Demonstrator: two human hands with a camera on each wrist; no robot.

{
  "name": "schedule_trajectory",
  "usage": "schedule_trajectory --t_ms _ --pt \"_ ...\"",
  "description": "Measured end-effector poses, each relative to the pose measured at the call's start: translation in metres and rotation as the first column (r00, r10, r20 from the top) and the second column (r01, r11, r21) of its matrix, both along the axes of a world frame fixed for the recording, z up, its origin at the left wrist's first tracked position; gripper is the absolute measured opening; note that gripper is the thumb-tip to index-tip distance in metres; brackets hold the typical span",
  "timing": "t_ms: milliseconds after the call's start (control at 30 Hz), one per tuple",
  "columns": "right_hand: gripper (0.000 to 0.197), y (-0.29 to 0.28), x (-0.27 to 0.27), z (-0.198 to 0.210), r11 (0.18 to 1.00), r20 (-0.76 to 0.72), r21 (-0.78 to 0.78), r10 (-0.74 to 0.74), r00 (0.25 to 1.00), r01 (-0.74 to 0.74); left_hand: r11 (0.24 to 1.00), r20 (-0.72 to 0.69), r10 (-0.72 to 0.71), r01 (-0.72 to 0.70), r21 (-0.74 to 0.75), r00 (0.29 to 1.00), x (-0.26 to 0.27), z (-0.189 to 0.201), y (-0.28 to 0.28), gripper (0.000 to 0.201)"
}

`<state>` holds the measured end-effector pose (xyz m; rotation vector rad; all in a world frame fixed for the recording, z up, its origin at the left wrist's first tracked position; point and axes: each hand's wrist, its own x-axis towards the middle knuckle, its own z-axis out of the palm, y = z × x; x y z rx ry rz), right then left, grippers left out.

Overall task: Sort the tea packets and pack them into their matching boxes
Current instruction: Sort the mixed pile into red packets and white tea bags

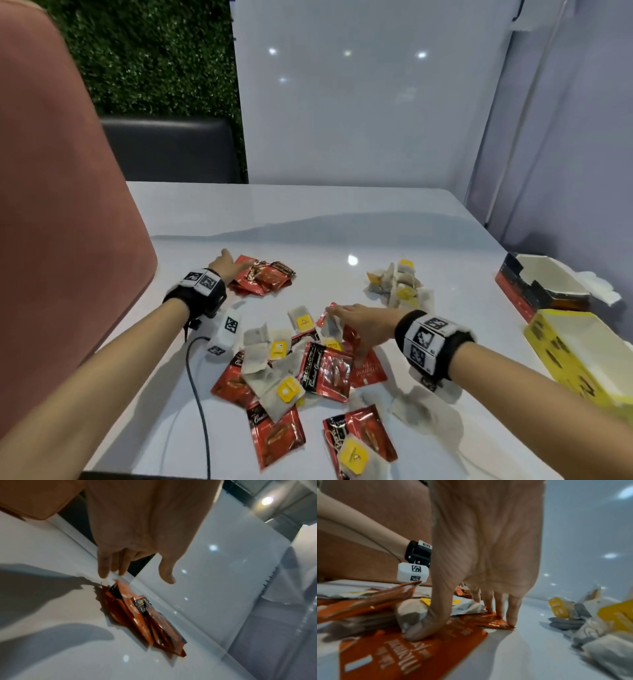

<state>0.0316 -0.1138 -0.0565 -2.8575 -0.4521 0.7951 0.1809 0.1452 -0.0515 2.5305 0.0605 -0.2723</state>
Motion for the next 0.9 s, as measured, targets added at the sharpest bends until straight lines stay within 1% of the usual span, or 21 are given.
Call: schedule_trajectory --t_ms 33,67,133,167,200,233,267,300,333,367,400,433,500,567,633,667,700,767,833,900 --pt "0.107 -0.002 -0.002 -0.001 1.000 0.005 0.004 0.008 1.000 -0.008 0.997 0.012 -0.019 0.018 0.073 1.000 -0.007 0.002 -0.001 0.085" --pt "0.105 -0.004 -0.005 -0.002 1.000 0.007 0.004 0.018 1.000 -0.018 0.993 0.053 -0.053 0.047 0.110 0.997 -0.010 0.002 0.000 0.086" --pt "0.103 -0.010 -0.011 -0.005 0.999 0.015 -0.005 0.037 0.999 -0.037 0.984 0.120 -0.162 0.151 0.097 0.979 -0.033 0.009 0.002 0.077" --pt "0.103 -0.014 -0.015 -0.007 0.999 0.020 -0.002 0.041 0.999 -0.041 0.972 0.126 -0.233 0.226 0.069 0.964 -0.047 0.012 0.004 0.070" --pt "0.102 -0.017 -0.019 -0.008 0.999 0.025 0.008 0.044 0.999 -0.045 0.945 0.126 -0.328 0.323 0.056 0.936 -0.064 0.014 0.006 0.069" --pt "0.101 -0.022 -0.023 -0.010 0.999 0.031 0.017 0.045 0.999 -0.045 0.909 0.056 -0.414 0.411 0.066 0.908 -0.079 0.013 0.010 0.074" --pt "0.100 -0.026 -0.027 -0.012 0.999 0.036 0.021 0.043 0.998 -0.044 0.864 -0.038 -0.496 0.498 0.082 0.867 -0.094 0.012 0.013 0.087" --pt "0.099 -0.029 -0.030 -0.014 0.999 0.039 0.022 0.040 0.998 -0.041 0.819 -0.139 -0.552 0.566 0.094 0.822 -0.106 0.007 0.016 0.105" --pt "0.098 -0.032 -0.034 -0.016 0.999 0.041 0.021 0.039 0.998 -0.040 0.772 -0.217 -0.599 0.628 0.098 0.770 -0.115 0.000 0.018 0.125" --pt "0.098 -0.035 -0.037 -0.017 0.999 0.040 0.019 0.037 0.999 -0.038 0.729 -0.267 -0.630 0.673 0.120 0.730 -0.123 -0.006 0.019 0.138" --pt "0.098 -0.037 -0.041 -0.017 0.999 0.038 0.017 0.034 0.999 -0.035 0.693 -0.296 -0.647 0.704 0.157 0.703 -0.130 -0.012 0.019 0.143" --pt "0.098 -0.039 -0.044 -0.017 0.999 0.037 0.013 0.032 0.999 -0.033 0.667 -0.305 -0.652 0.716 0.204 0.694 -0.135 -0.020 0.017 0.141" --pt "0.098 -0.041 -0.049 -0.017 1.000 0.031 0.011 0.018 0.999 -0.019 0.658 -0.286 -0.643 0.704 0.267 0.710 -0.140 -0.031 0.011 0.122" --pt "0.097 -0.042 -0.051 -0.015 1.000 0.021 0.017 0.003 1.000 -0.003 0.696 -0.234 -0.621 0.664 0.273 0.748 -0.140 -0.033 0.003 0.101" --pt "0.096 -0.039 -0.052 -0.011 1.000 0.004 0.001 0.005 1.000 -0.005 0.732 -0.149 -0.614 0.630 0.260 0.775 -0.133 -0.026 -0.003 0.083" --pt "0.093 -0.037 -0.051 -0.006 1.000 -0.006 -0.010 0.001 1.000 -0.001 0.724 -0.113 -0.626 0.629 0.283 0.772 -0.128 -0.021 -0.006 0.076" --pt "0.087 -0.033 -0.049 -0.001 1.000 -0.001 -0.022 -0.002 1.000 0.002 0.702 -0.109 -0.643 0.640 0.313 0.758 -0.124 -0.015 -0.008 0.072" --pt "0.073 -0.026 -0.042 0.009 1.000 0.067 -0.029 0.003 0.998 -0.001 0.647 -0.164 -0.682 0.692 0.321 0.713 -0.116 -0.008 -0.010 0.074" --pt "0.058 -0.016 -0.033 0.013 1.000 0.144 0.002 -0.001 0.990 0.001 0.596 -0.212 -0.711 0.735 0.323 0.670 -0.112 -0.006 -0.014 0.075" --pt "0.048 -0.005 -0.025 0.010 1.000 0.167 0.007 0.001 0.986 -0.002 0.575 -0.203 -0.724 0.738 0.352 0.660 -0.111 -0.007 -0.021 0.066"
